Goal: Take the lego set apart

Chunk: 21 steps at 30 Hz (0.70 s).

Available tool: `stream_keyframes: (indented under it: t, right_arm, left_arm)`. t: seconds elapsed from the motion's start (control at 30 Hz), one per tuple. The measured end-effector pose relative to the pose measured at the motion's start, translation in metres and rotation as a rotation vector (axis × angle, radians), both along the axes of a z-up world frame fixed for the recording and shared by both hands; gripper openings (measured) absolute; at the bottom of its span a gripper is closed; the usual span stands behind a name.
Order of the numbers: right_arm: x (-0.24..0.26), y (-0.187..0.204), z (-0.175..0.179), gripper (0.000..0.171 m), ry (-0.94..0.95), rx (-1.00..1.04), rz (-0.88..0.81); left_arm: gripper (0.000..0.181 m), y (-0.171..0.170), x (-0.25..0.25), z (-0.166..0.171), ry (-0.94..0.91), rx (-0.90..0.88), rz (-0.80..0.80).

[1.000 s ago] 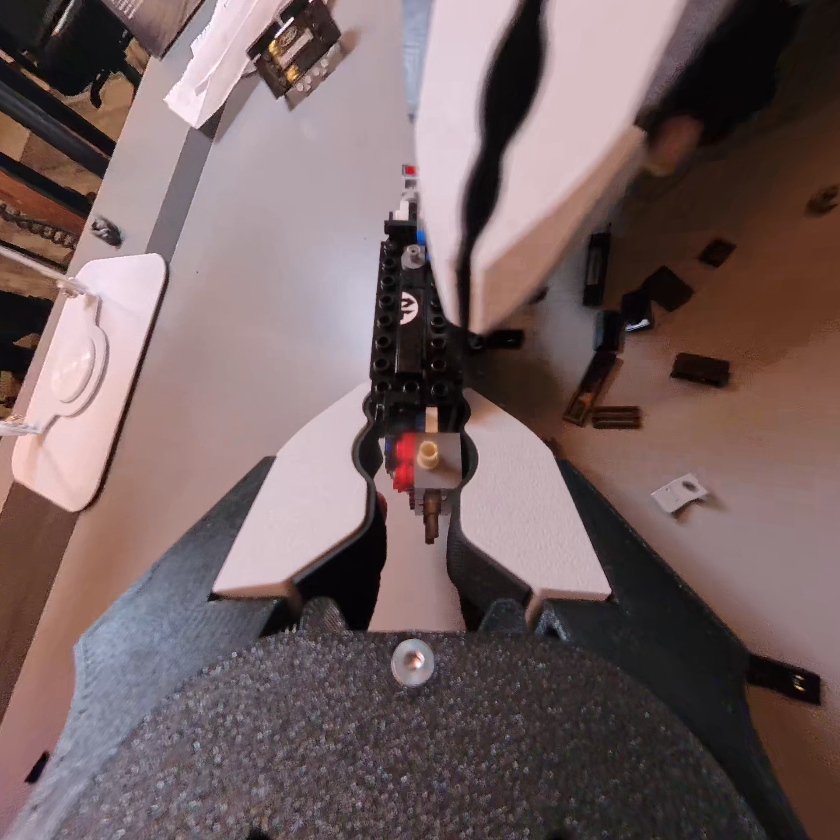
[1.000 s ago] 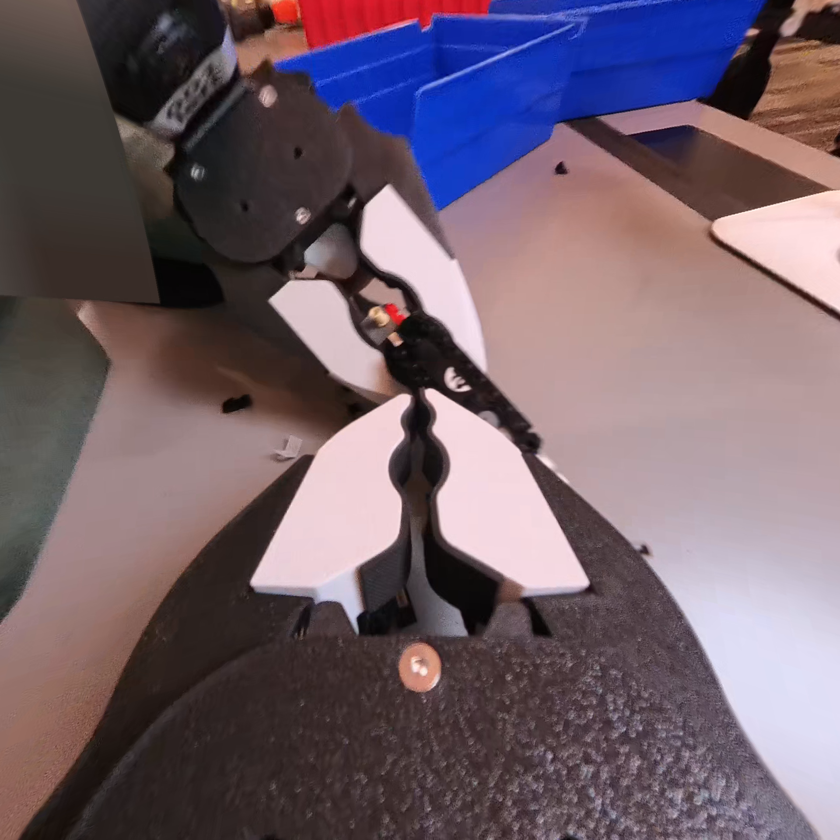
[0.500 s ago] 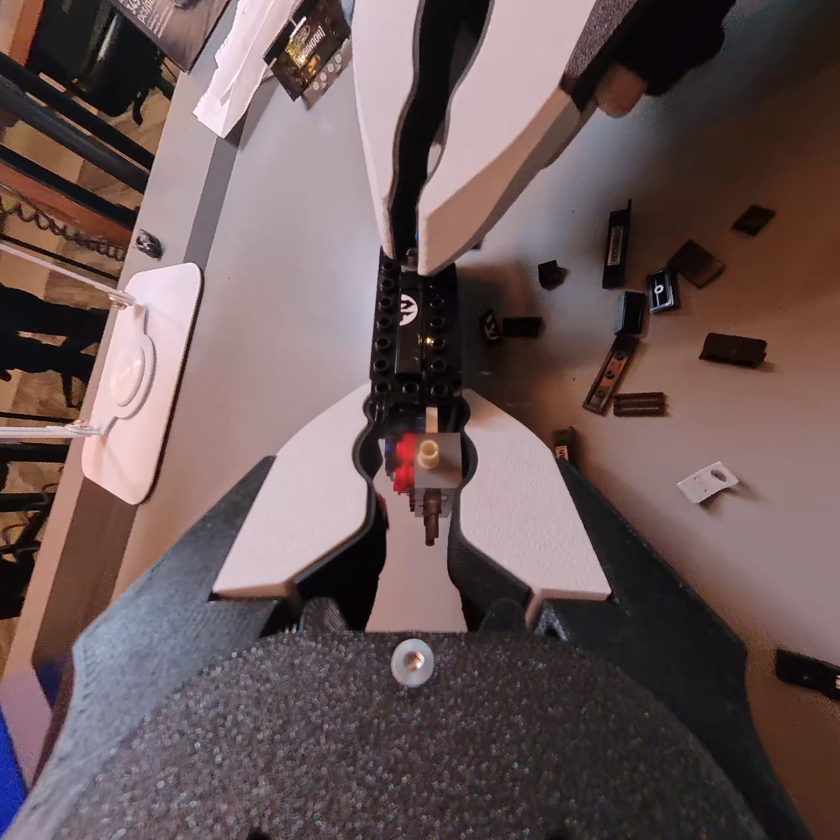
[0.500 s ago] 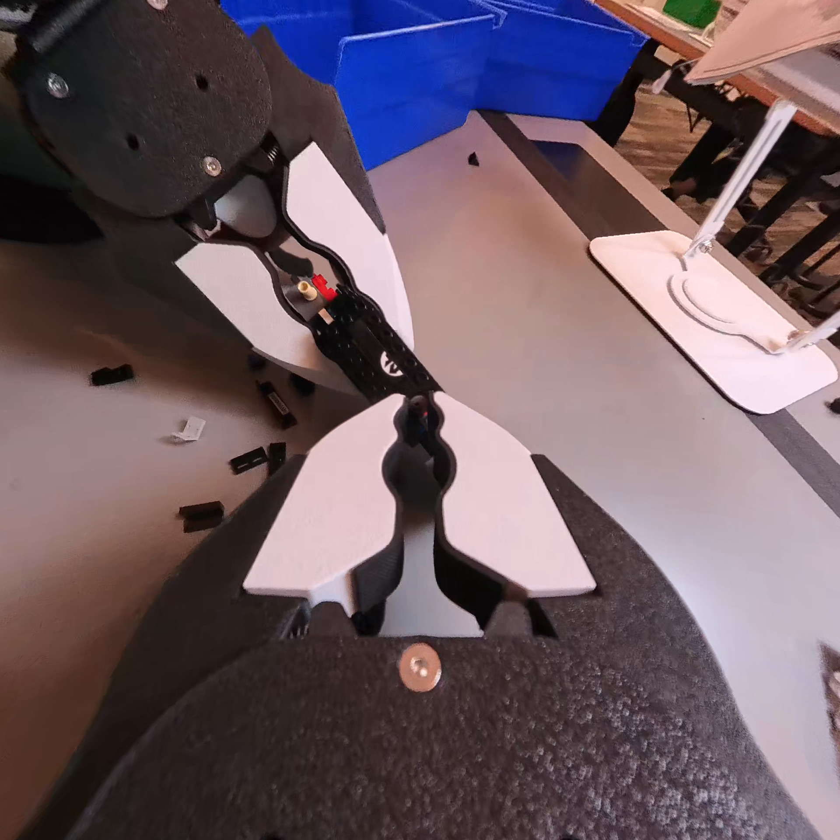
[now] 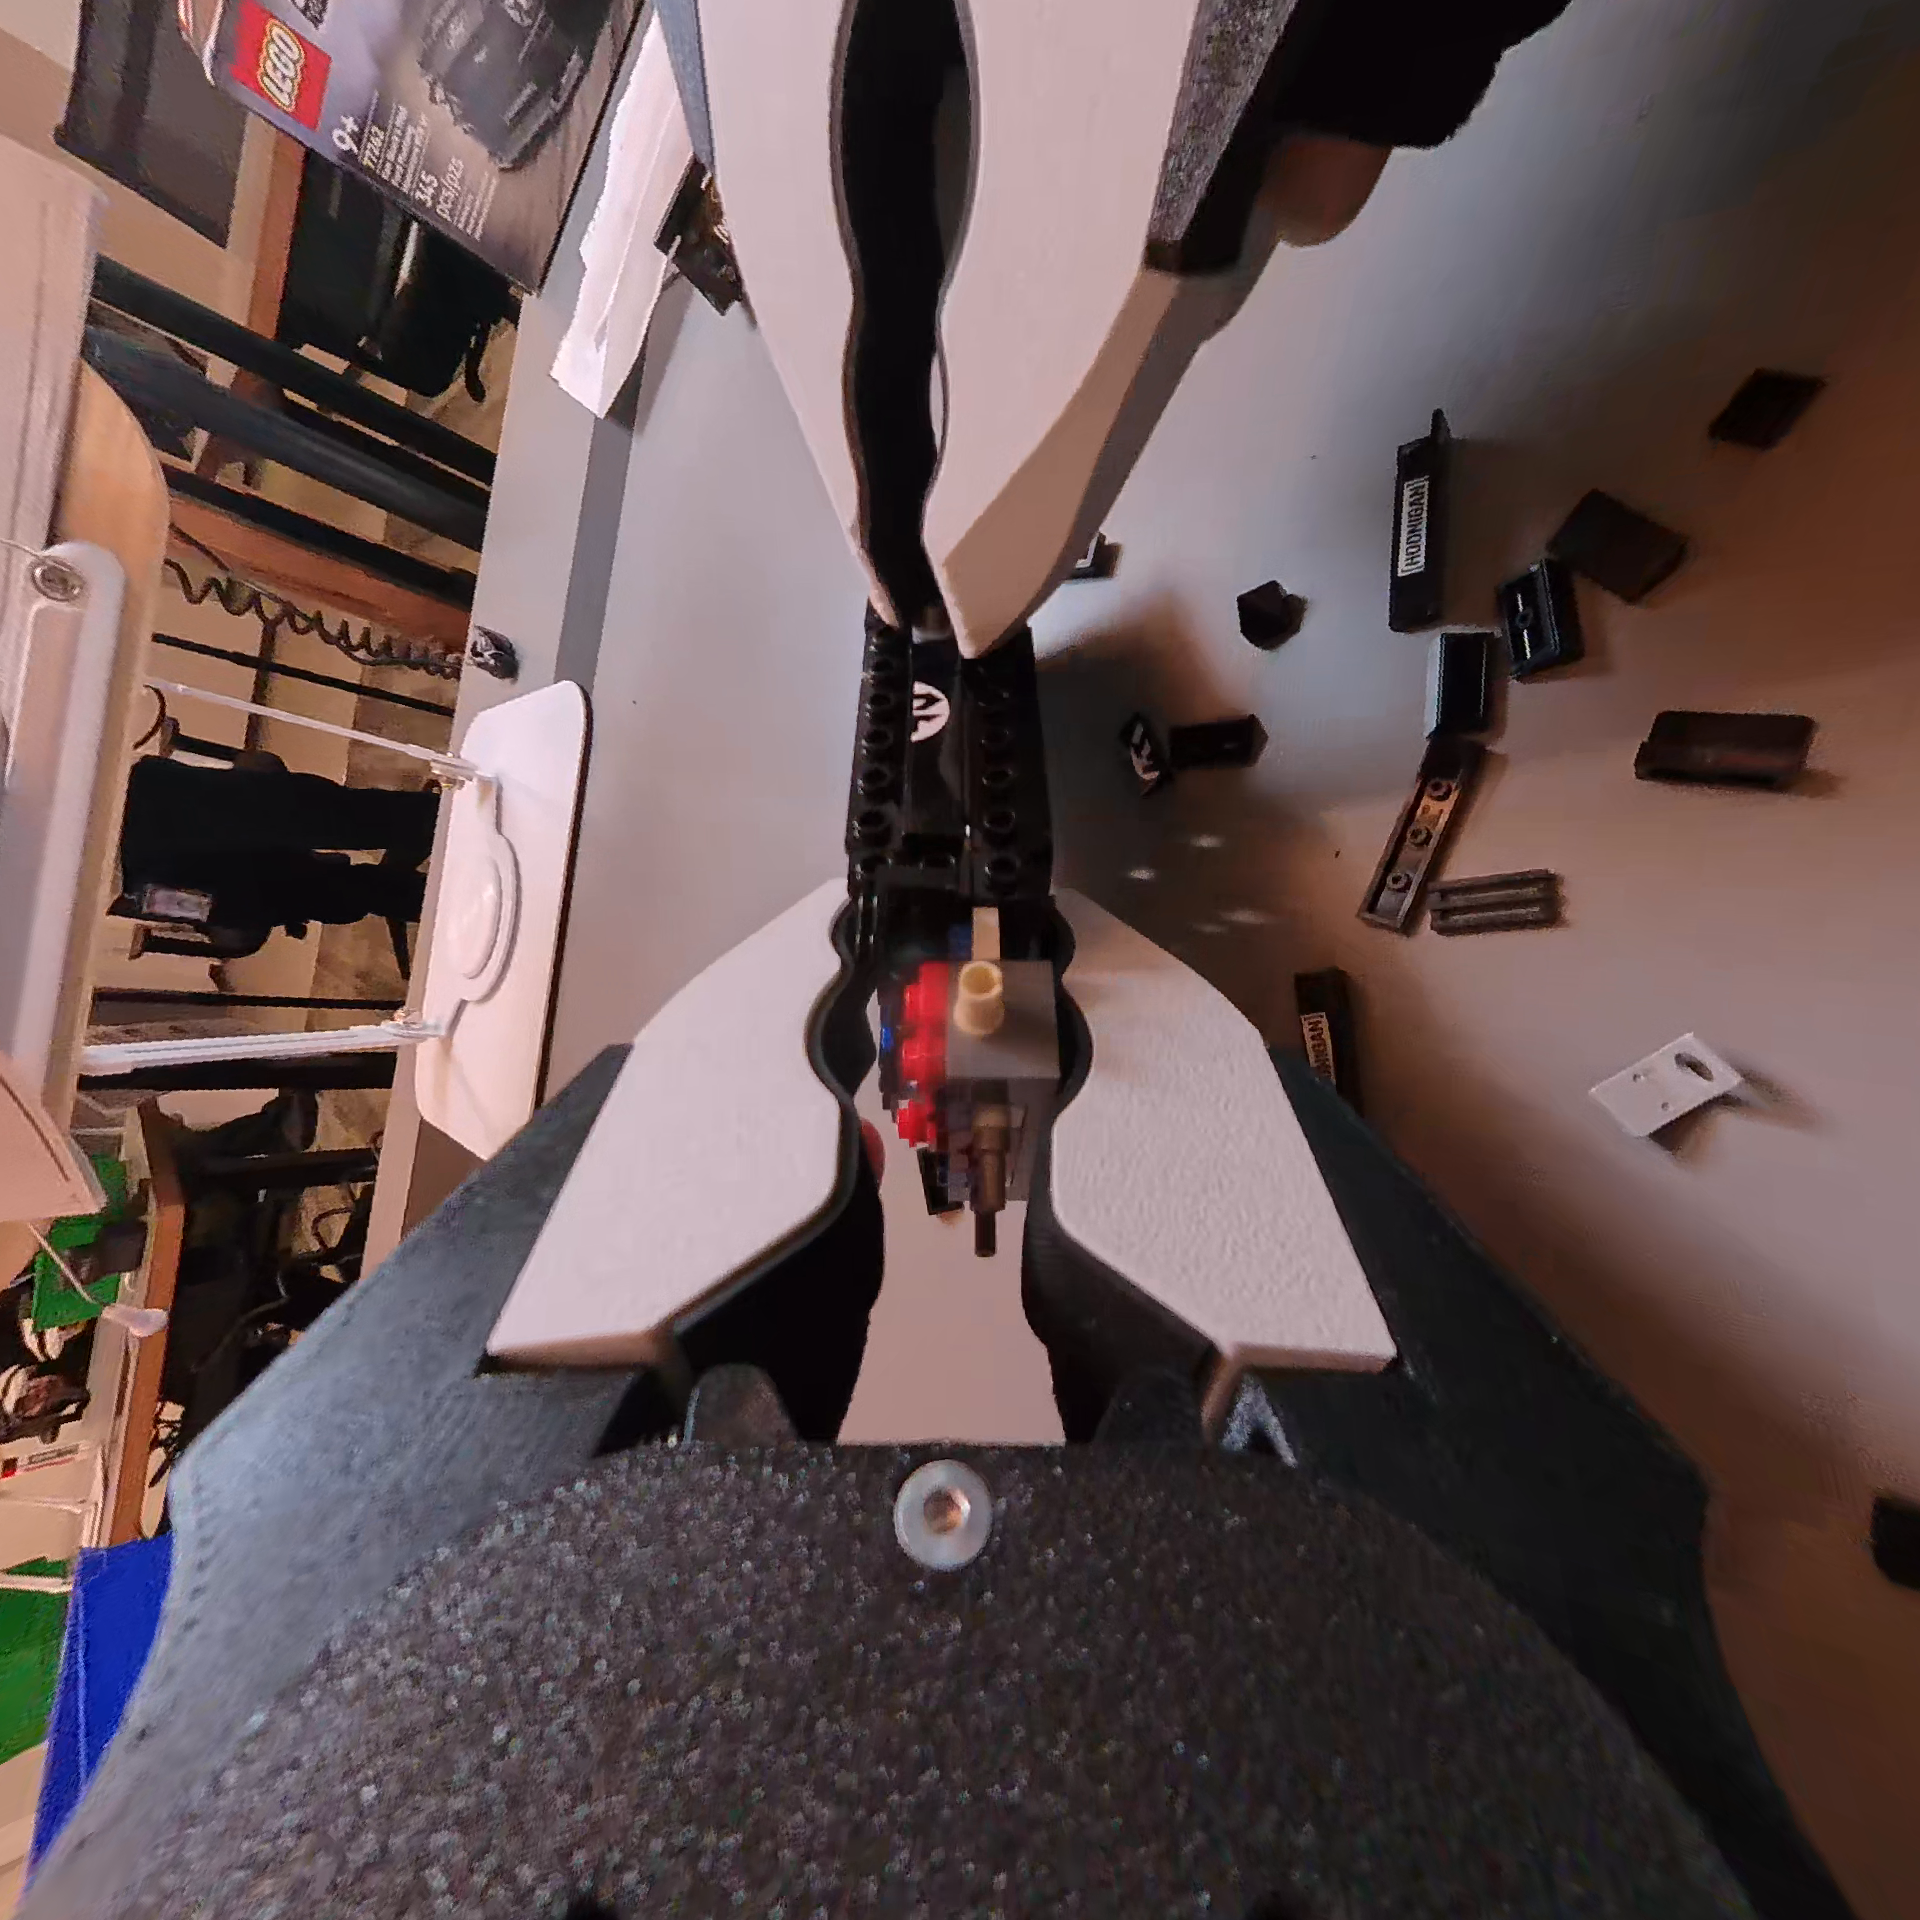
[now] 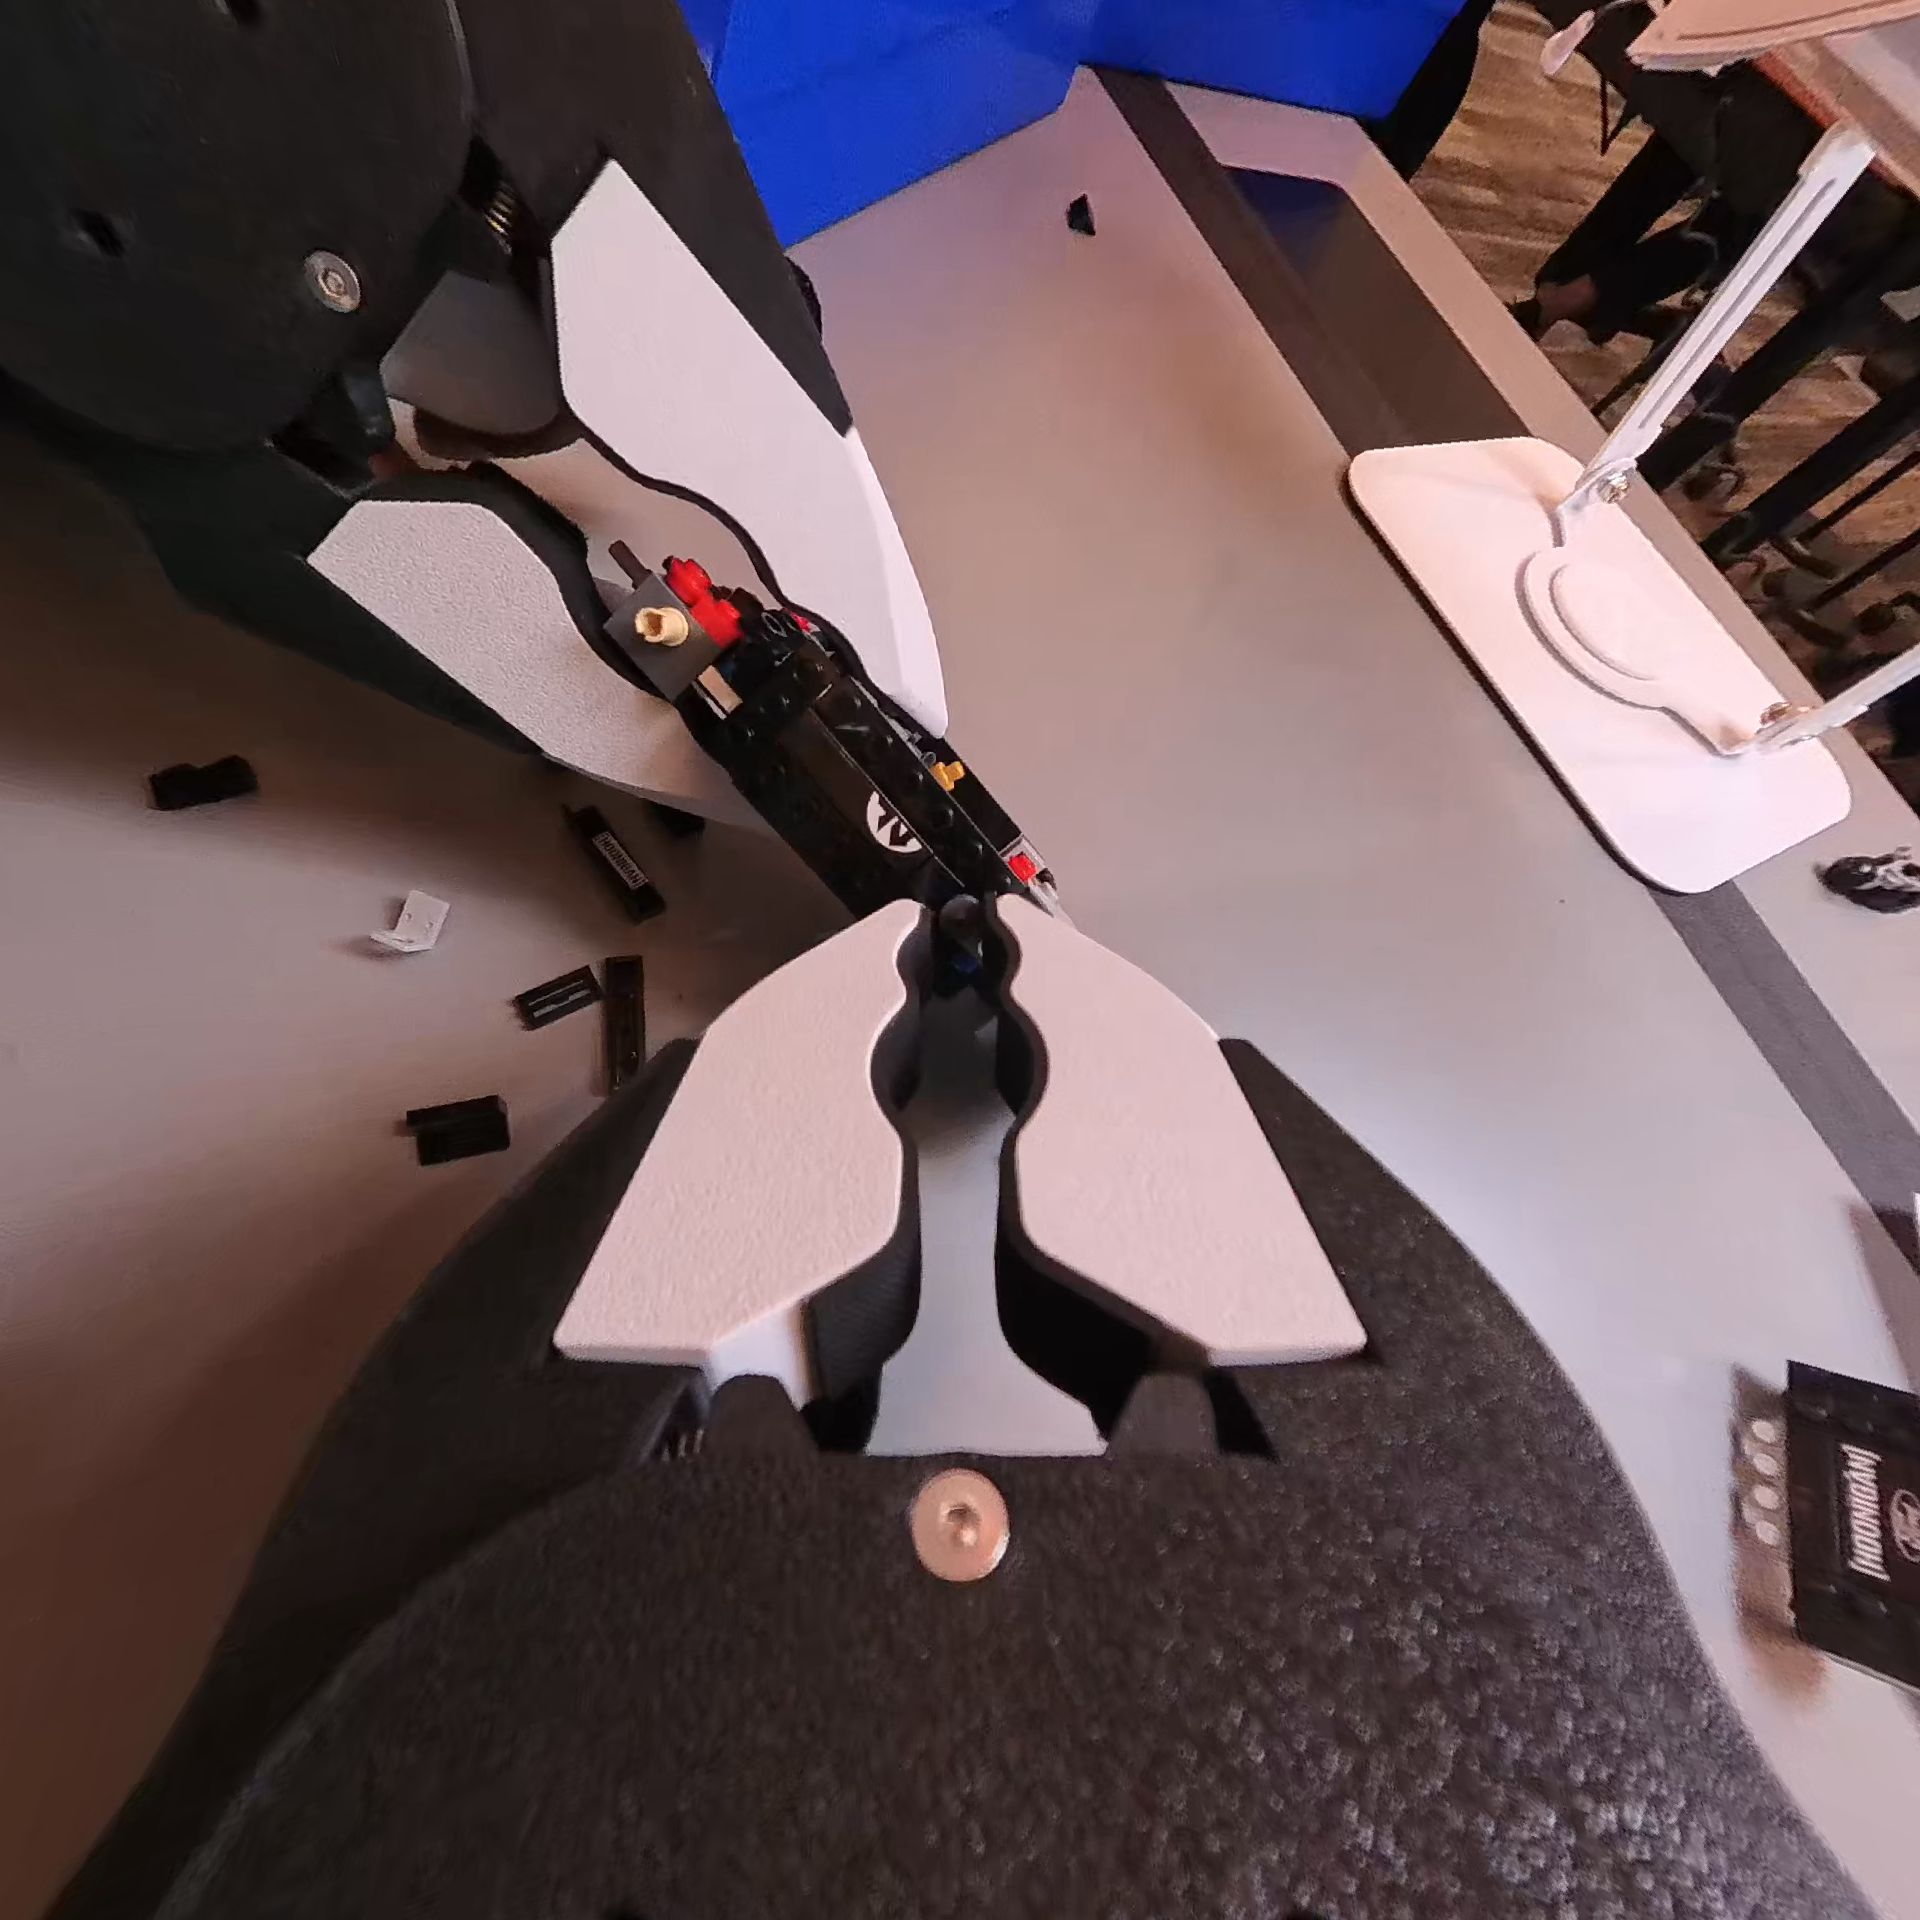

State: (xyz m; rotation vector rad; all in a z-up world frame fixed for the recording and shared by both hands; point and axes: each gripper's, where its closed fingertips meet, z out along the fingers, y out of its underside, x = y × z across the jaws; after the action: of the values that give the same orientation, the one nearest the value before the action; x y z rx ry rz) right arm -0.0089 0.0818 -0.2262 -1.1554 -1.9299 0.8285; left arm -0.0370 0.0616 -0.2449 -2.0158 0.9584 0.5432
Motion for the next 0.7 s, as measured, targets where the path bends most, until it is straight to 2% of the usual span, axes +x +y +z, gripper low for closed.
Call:
stream_keyframes:
  t: [0.3, 0.7]
  right_arm:
    - [-0.0013, 0.0007, 0.0000, 0.008, 0.031, -0.056, 0.014]
    - [-0.0048, 0.0026, 0.0015, 0.004, 0.086, -0.305, -0.011]
  left_arm:
    - [0.030, -0.0002, -0.0008, 0.0007, 0.016, 0.004, 0.000]
    - [0.030, 0.0001, -0.0051, -0.0020, 0.014, -0.010, 0.050]
